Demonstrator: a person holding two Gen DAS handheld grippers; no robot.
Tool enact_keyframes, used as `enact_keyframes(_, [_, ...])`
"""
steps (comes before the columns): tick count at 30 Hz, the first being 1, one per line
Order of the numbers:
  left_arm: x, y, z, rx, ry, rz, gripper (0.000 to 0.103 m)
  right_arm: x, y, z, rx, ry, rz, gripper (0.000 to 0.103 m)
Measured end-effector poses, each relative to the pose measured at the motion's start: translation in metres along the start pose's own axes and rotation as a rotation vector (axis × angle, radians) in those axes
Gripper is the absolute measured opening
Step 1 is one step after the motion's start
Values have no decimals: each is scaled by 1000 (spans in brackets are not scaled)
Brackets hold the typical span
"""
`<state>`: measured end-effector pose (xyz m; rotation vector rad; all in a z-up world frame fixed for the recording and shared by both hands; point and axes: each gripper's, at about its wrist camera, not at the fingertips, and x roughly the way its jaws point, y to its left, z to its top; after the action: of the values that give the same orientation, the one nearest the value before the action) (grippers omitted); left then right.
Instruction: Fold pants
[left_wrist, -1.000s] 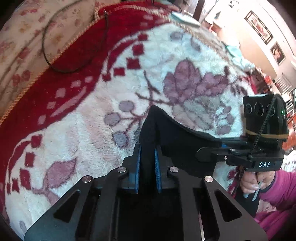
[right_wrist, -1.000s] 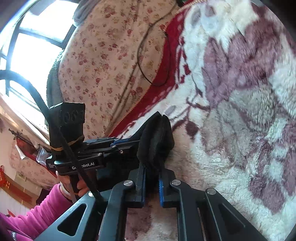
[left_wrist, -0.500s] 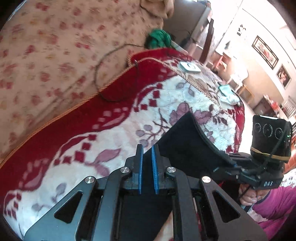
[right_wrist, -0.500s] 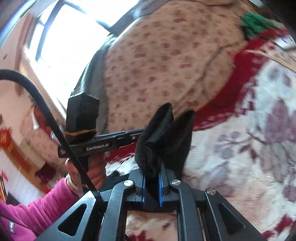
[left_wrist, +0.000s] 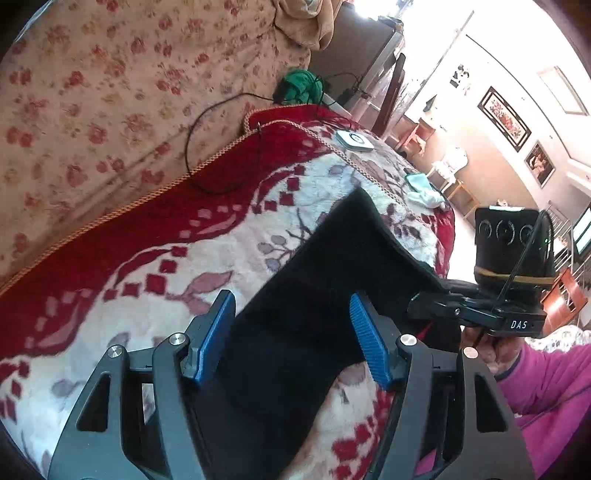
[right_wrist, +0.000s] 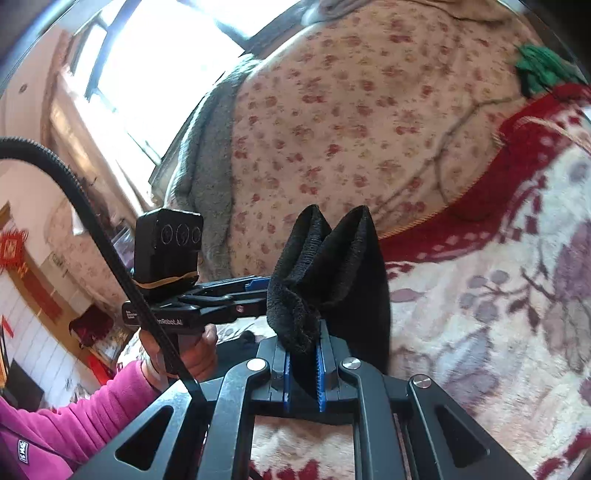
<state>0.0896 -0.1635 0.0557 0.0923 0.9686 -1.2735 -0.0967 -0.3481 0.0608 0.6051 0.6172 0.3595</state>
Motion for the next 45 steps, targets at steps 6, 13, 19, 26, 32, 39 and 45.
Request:
enact_keyframes(6, [71, 12, 17, 22, 133, 2, 66, -14, -73, -10, 182, -8, -31, 9])
enact_keyframes(13, [138, 5, 31, 66, 246, -49, 66, -26, -152, -31, 413, -14, -20, 9])
enact_keyframes(19, [175, 1, 30, 104, 362, -42, 66, -20, -161, -31, 389, 10, -26, 9])
enact_keyframes(26, [190, -7, 27, 161, 382, -14, 67, -10, -165, -34, 388, 39, -65, 9])
enact_keyframes(32, [183, -18, 24, 194, 342, 5, 13, -11, -154, -29, 337, 5, -67, 9])
enact_keyframes(39, [132, -26, 34, 155, 198, -11, 9, -22, -118, -13, 258, -47, -23, 9])
enact_keyframes(45, [59, -33, 37, 148, 67, 23, 9, -20, -60, 11, 142, -61, 54, 9])
